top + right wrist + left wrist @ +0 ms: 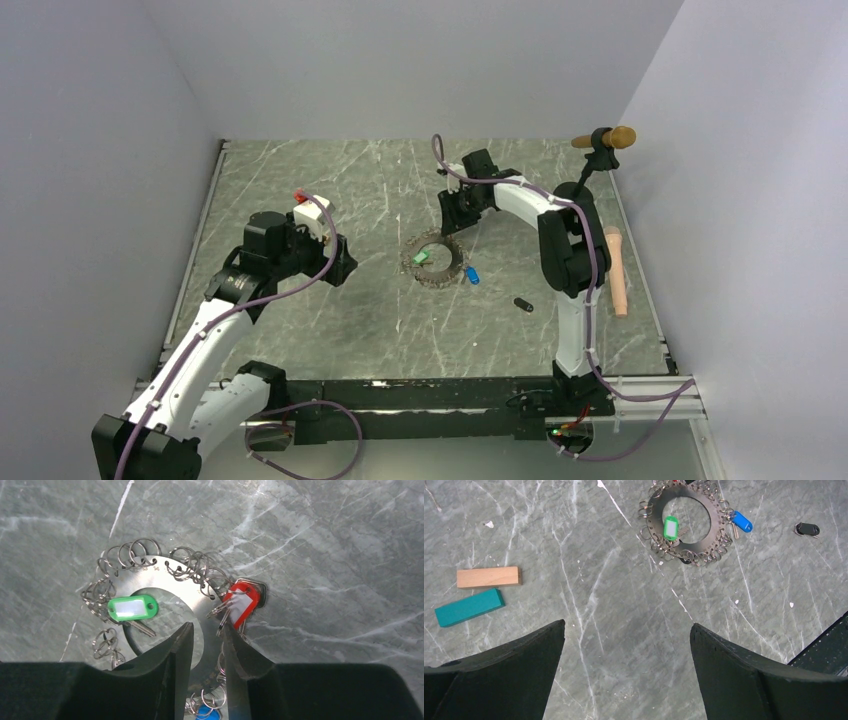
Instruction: Put the keys on the keyring
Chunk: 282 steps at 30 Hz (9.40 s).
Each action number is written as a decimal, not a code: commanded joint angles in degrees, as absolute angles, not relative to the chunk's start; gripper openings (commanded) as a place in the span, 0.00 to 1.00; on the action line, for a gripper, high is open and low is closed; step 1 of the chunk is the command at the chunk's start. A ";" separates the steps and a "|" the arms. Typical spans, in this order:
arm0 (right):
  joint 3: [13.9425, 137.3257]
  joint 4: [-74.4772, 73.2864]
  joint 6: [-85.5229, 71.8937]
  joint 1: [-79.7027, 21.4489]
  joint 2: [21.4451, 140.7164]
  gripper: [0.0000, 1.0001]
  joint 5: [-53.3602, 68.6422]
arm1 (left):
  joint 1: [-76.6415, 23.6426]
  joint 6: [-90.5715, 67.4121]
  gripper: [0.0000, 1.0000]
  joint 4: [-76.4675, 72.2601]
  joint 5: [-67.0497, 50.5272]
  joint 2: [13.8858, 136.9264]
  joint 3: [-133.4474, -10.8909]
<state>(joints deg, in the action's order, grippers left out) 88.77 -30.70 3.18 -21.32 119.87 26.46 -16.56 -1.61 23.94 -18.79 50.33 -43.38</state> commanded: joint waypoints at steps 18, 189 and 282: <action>90.76 -32.15 2.84 -21.25 121.98 0.00 22.48 | -16.04 1.28 0.99 23.28 -19.34 49.13 -43.42; 91.41 -59.03 39.11 -27.88 82.93 0.00 57.39 | -62.96 -15.96 0.49 -45.41 -7.13 57.15 -21.87; 88.83 -54.25 33.92 -26.27 82.64 0.00 56.47 | -68.12 -11.31 0.28 -40.89 13.32 69.18 -24.07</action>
<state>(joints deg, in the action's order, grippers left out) 88.38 -56.45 34.65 -26.55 84.51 54.50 -67.77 -12.73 -40.53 12.03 69.19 -22.39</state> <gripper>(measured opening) 0.017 0.333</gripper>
